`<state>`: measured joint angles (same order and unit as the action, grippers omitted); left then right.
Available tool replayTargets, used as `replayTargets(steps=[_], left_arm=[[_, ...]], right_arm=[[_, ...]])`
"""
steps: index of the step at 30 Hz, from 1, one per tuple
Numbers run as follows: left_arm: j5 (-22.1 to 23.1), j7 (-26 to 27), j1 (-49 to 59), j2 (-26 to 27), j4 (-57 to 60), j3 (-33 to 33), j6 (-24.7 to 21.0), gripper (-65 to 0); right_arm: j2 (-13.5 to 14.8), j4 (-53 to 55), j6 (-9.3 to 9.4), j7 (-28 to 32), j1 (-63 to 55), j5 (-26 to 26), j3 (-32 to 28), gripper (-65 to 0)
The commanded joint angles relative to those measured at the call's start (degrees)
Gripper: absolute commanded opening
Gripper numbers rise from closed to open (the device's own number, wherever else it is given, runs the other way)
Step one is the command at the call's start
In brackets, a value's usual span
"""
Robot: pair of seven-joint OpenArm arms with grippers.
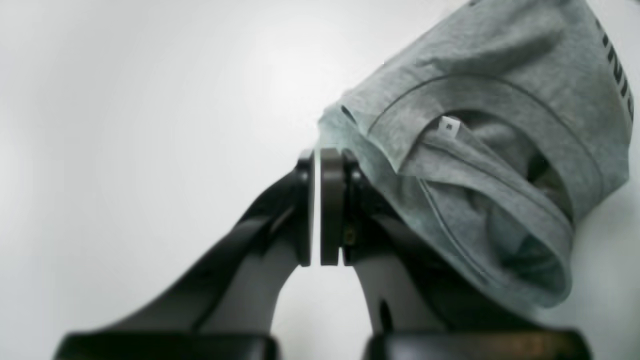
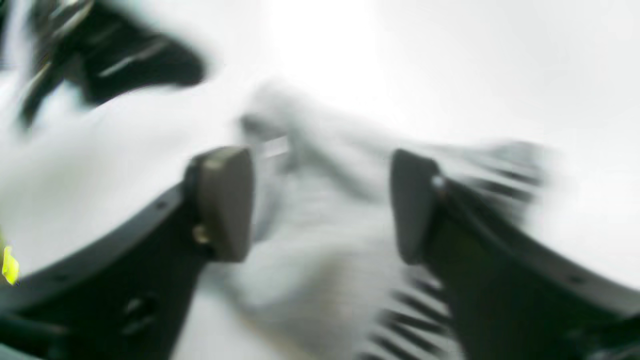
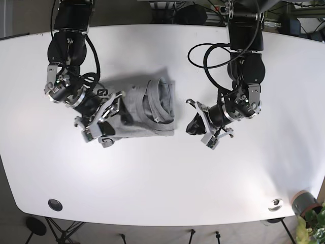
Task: Fold the T-shirt properly
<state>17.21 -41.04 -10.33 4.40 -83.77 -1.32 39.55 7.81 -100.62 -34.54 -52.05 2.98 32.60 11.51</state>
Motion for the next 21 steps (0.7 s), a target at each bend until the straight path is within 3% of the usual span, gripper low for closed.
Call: replayTargets(steps=[1,5,9,15,21], left_arm=[[1.29,1.7,-1.76,-0.14,-1.46,0.14,0.32,-65.0],[1.21,1.7,-2.02,-0.49,-1.73,0.49,0.32,-65.0],[1.21,1.78,-3.96,-0.58,-1.38,6.64,-0.03,-65.0],[1.47,3.19,-4.49,-2.07,1.0,15.61,-5.84,-65.0],[1.38,7.85,-5.01,-4.54,10.67,15.96,-5.92,-65.0]], right_arm=[[0.32,3.17,-0.31,1.37,3.48,0.85,1.2,-35.4],[0.58,9.76,-0.31,1.37,7.35,0.85,2.51,-45.7],[0.76,17.41,-0.31,1.46,11.21,0.85,2.95,-51.7],[1.72,26.64,-0.31,8.14,14.2,0.85,2.43,-52.5],[3.92,37.45,-0.31,15.0,16.05,0.85,2.34,-52.6]])
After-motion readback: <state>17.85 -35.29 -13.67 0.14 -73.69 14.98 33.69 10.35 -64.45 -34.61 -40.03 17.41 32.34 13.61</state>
